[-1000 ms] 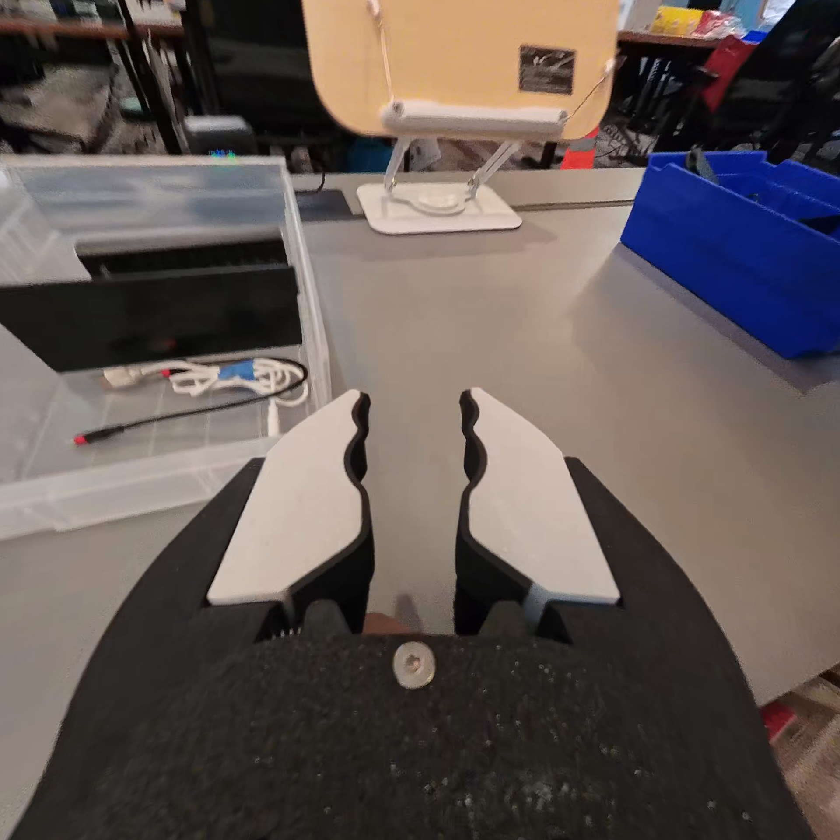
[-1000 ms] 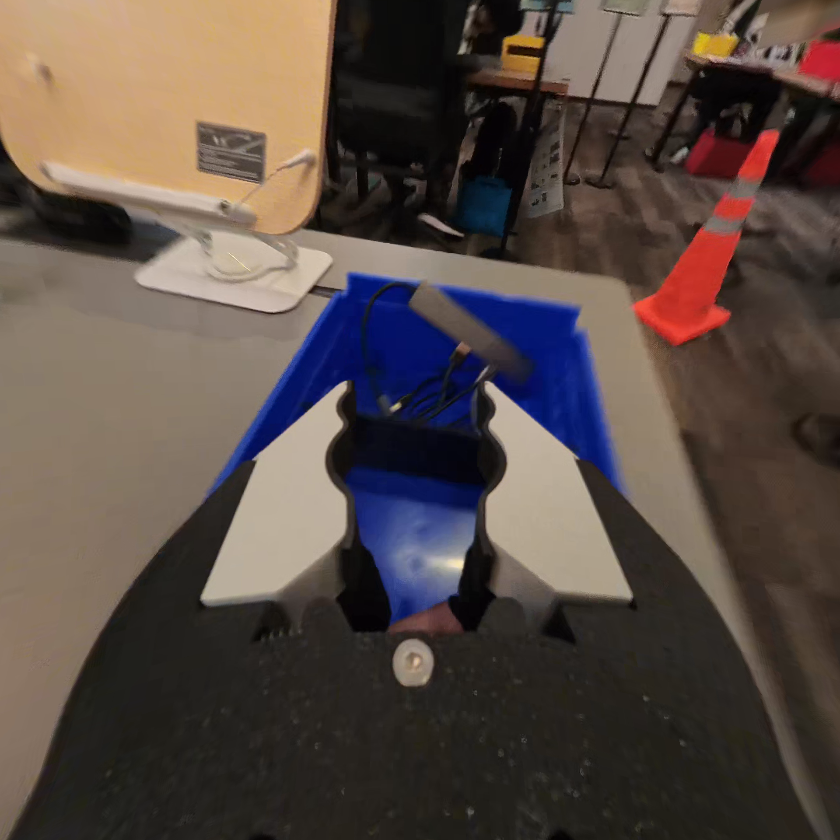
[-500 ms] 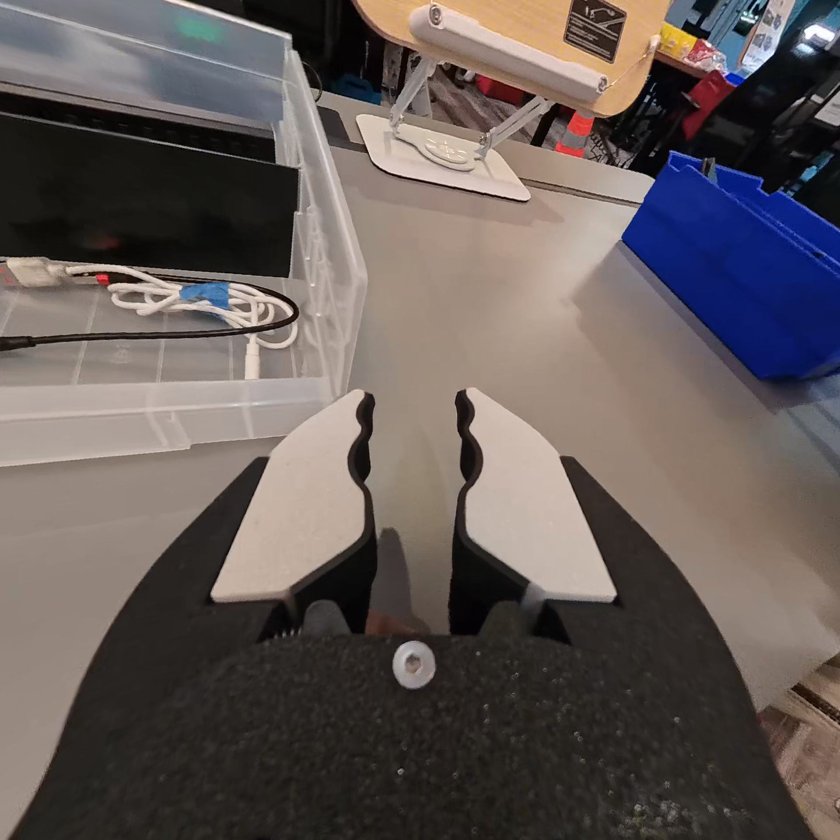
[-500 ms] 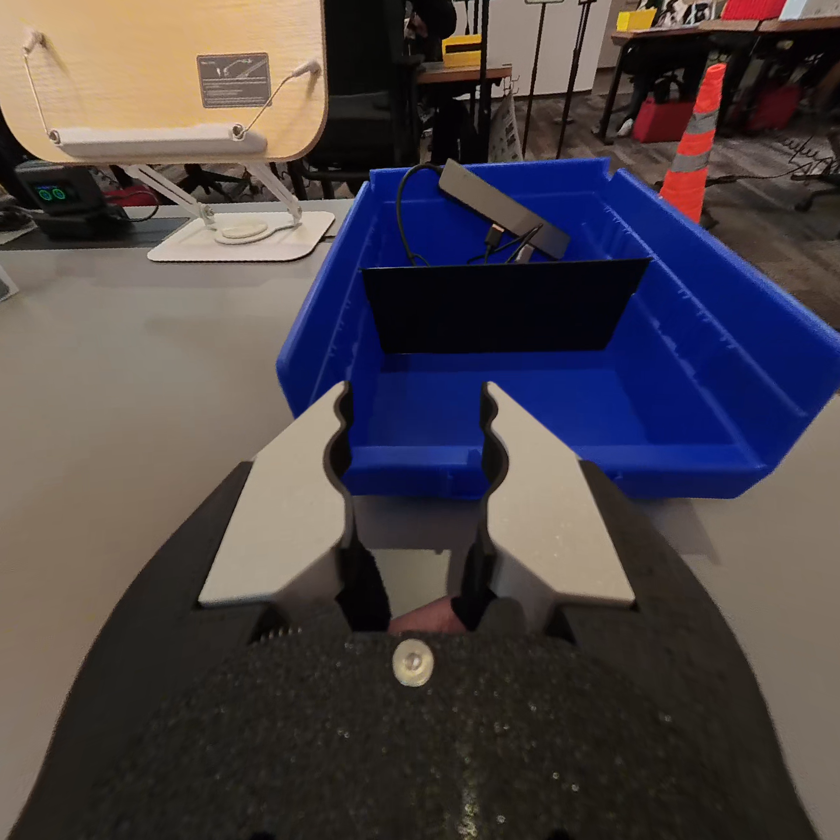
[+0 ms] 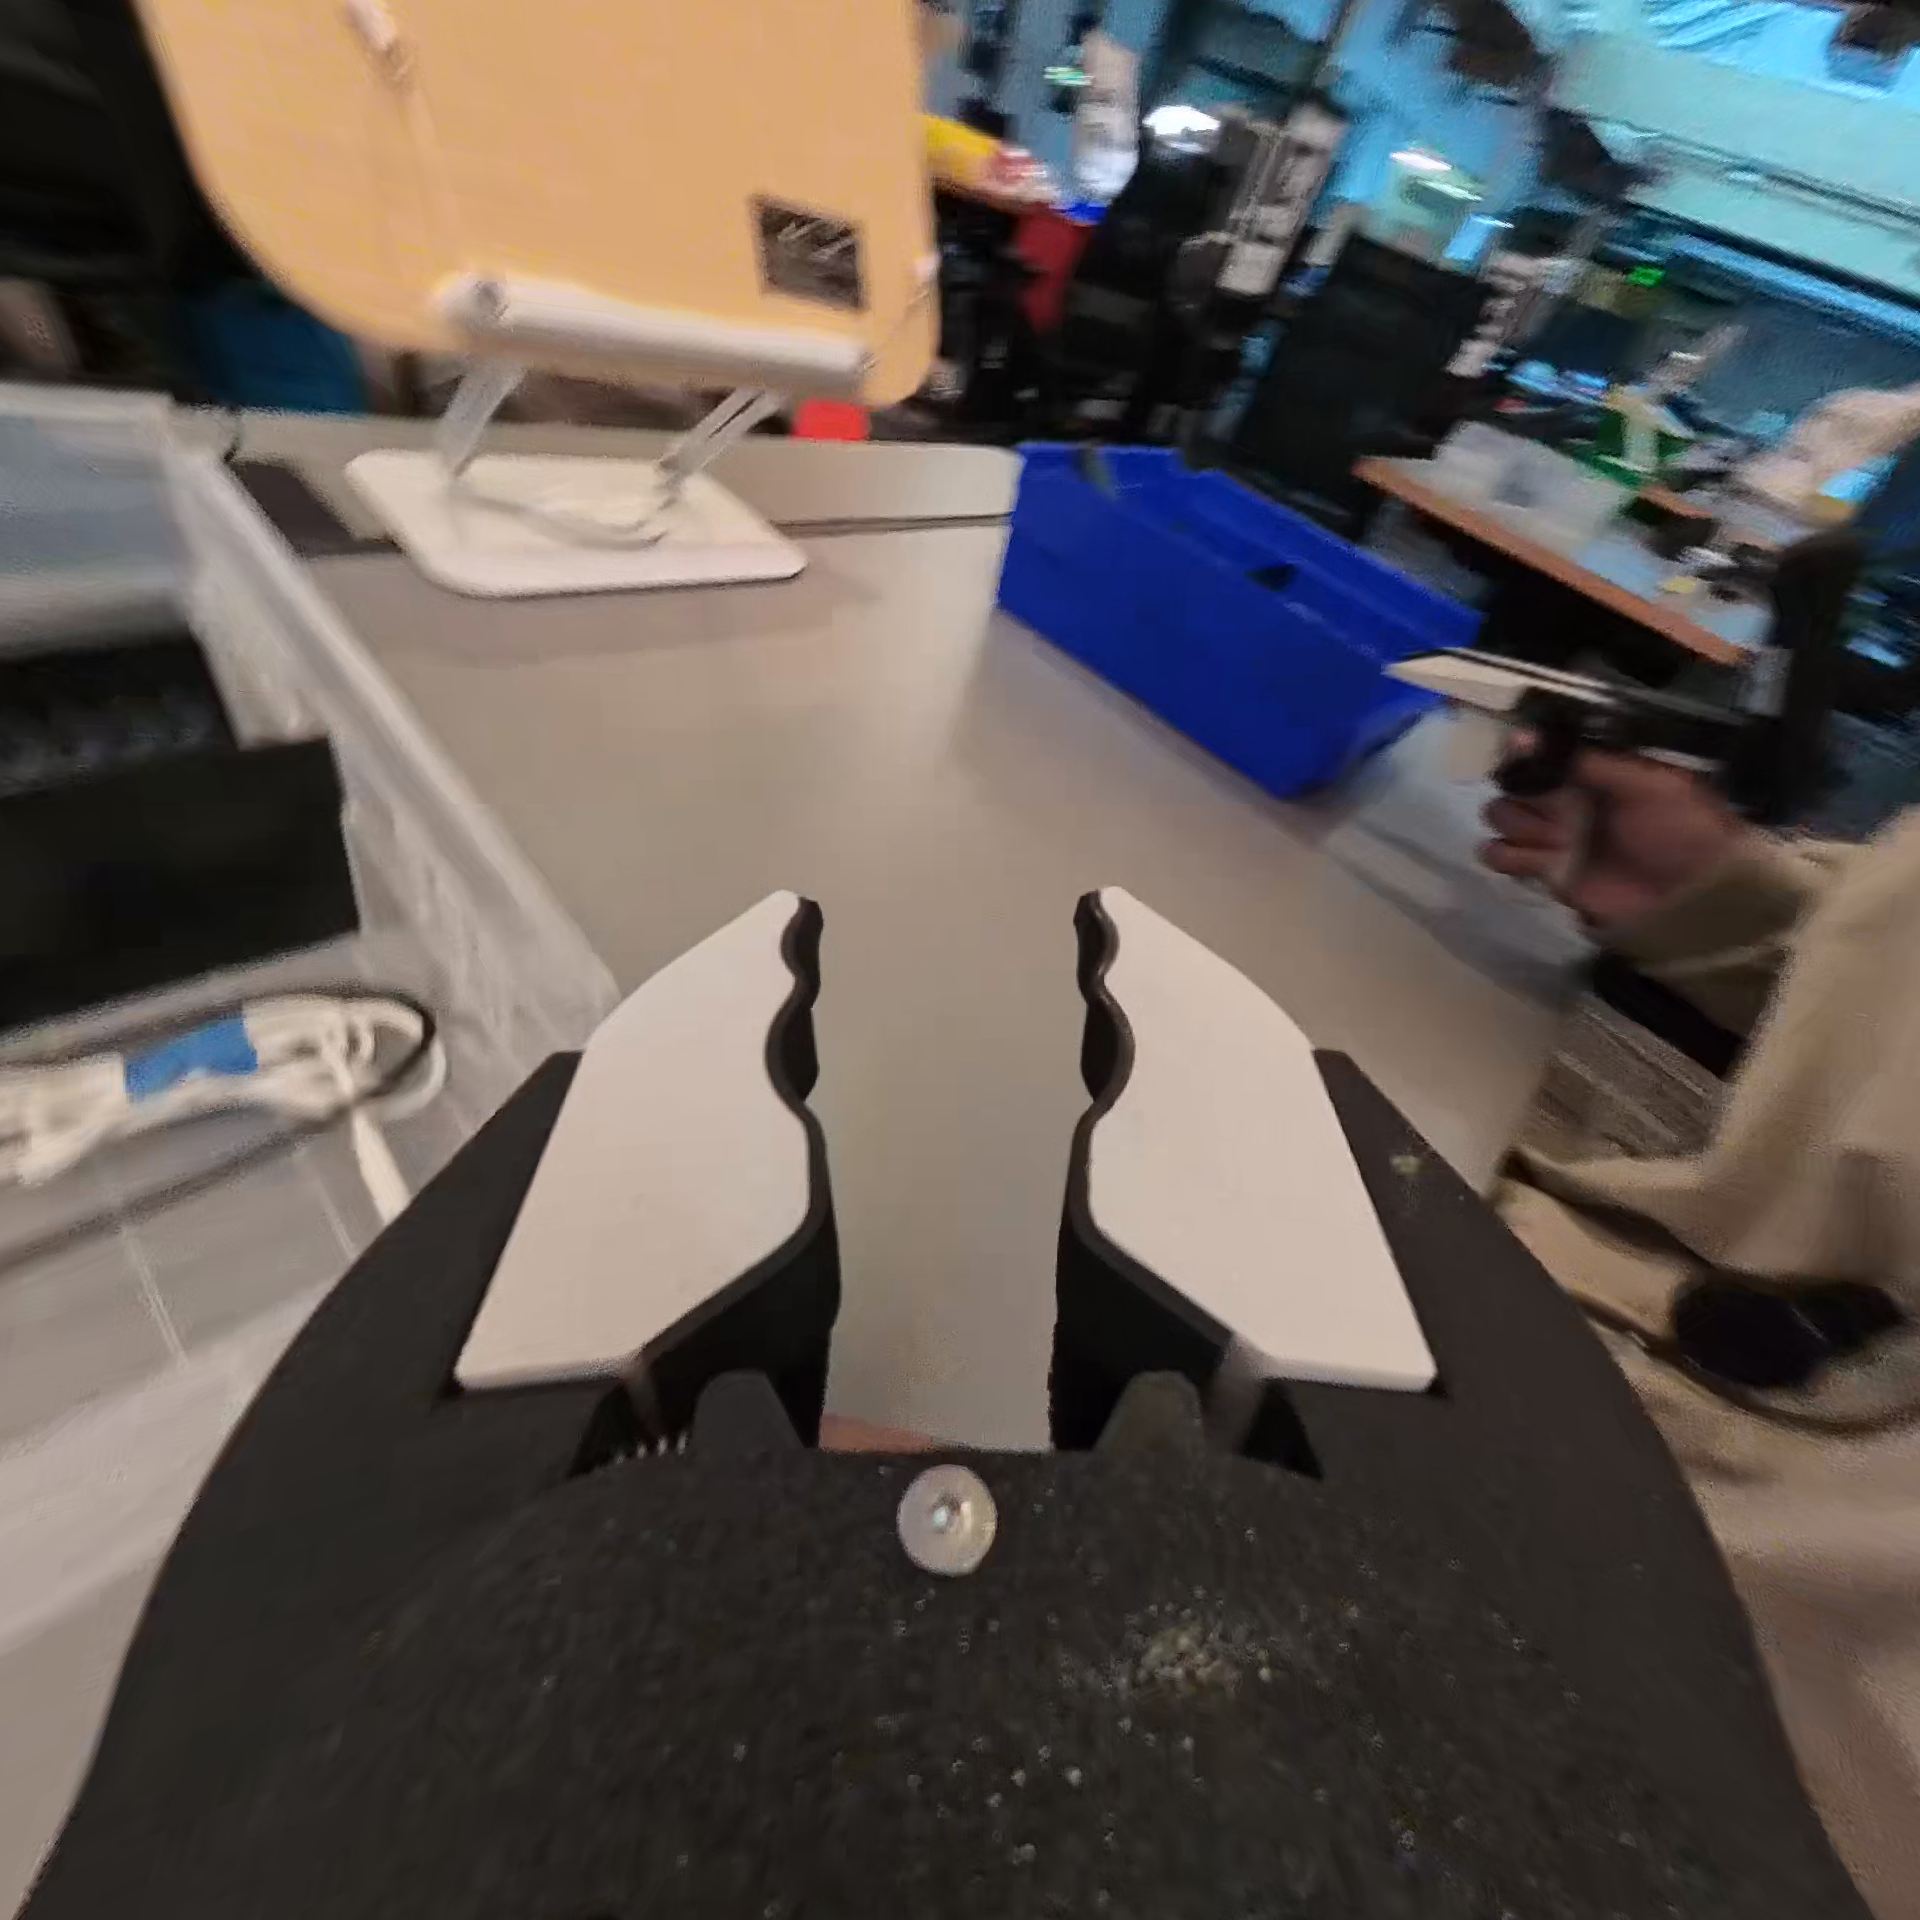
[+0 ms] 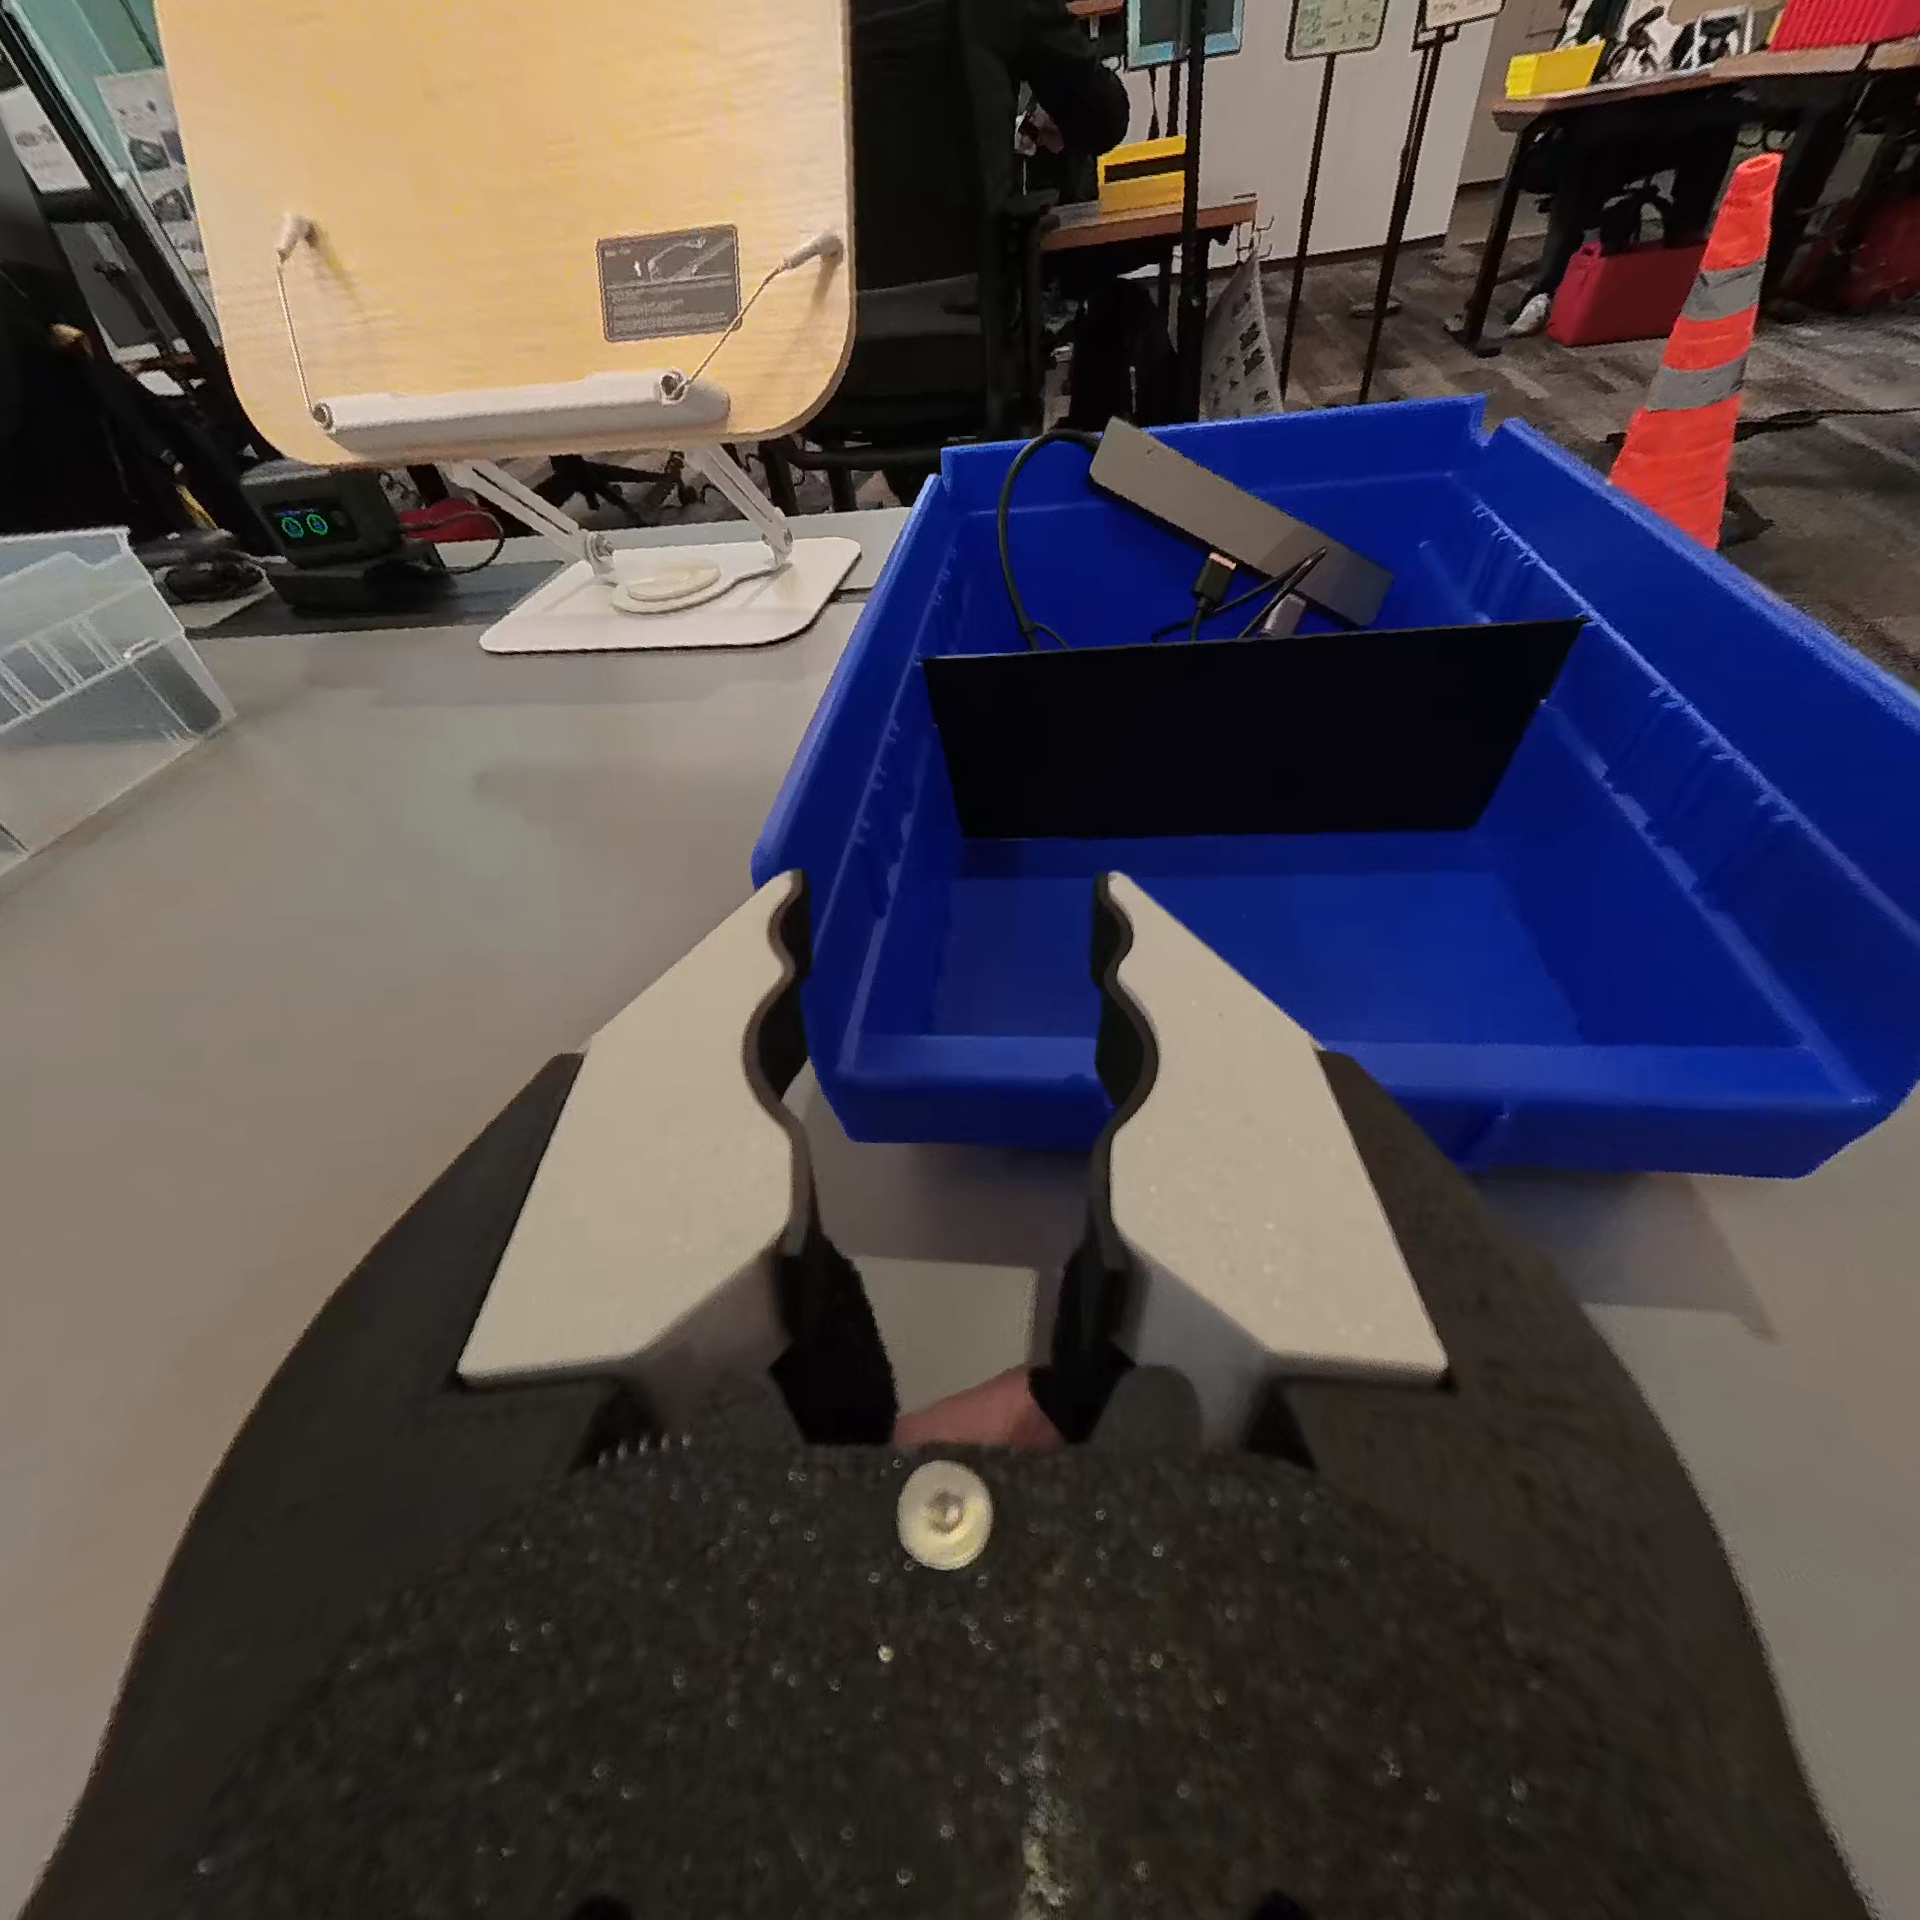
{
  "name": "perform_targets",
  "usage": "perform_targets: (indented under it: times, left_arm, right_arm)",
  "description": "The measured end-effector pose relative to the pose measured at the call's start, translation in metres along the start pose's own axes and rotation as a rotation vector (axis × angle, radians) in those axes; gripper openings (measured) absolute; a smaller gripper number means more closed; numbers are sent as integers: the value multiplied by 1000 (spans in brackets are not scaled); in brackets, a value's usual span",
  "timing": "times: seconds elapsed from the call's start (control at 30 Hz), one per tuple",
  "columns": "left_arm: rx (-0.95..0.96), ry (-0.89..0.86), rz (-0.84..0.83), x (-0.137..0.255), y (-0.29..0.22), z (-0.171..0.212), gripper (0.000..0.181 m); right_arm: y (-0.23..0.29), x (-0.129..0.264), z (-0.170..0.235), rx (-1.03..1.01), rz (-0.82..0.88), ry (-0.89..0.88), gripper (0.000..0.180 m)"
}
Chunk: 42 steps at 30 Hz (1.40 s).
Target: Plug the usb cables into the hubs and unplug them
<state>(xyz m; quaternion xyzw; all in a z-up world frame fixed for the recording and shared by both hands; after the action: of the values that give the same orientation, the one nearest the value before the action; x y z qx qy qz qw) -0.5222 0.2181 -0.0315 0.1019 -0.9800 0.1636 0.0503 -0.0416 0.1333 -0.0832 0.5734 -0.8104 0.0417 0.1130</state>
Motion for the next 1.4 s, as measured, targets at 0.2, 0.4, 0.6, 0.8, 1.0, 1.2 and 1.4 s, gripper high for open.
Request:
perform_targets:
  times: [0.2,0.4,0.6,0.8,1.0,1.2,1.4]
  left_arm:
    - [-332,568,20,21,83,-66,40]
    - [-457,1288,-306,21,267,-77,43]
    - [-471,1512,-193,6,335,-52,44]
    - [-426,1548,-111,-8,340,-31,32]
    - [-419,1643,-90,2,323,-56,30]
    - [-540,1727,-127,2,248,-139,28]
    - [-662,1797,-129,-16,149,-203,28]
  right_arm:
    - [-3,0,0,-48,-22,14,53]
    - [-2,-2,2,-29,-13,20,53]
    - [-5,-5,5,-54,-20,39,53]
    - [-3,-11,11,-102,-65,90,53]
    - [-2,-10,8,-79,-58,64,52]
    - [-2,8,-14,-57,-50,-86,50]
    - [54,40,-40,74,-272,-157,49]
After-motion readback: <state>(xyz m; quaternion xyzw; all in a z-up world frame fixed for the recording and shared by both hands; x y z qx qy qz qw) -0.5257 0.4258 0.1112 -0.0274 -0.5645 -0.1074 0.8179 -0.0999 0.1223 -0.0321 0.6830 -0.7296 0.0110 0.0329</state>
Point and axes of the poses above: each gripper's, where its closed fingertips meet, x back along the fingers, z out of its underside, y = z × x across the jaws, the point moved 6 cm from there along x, back along the fingers, and after that the axes turned 15 degrees about z, right-handed, at the moved point
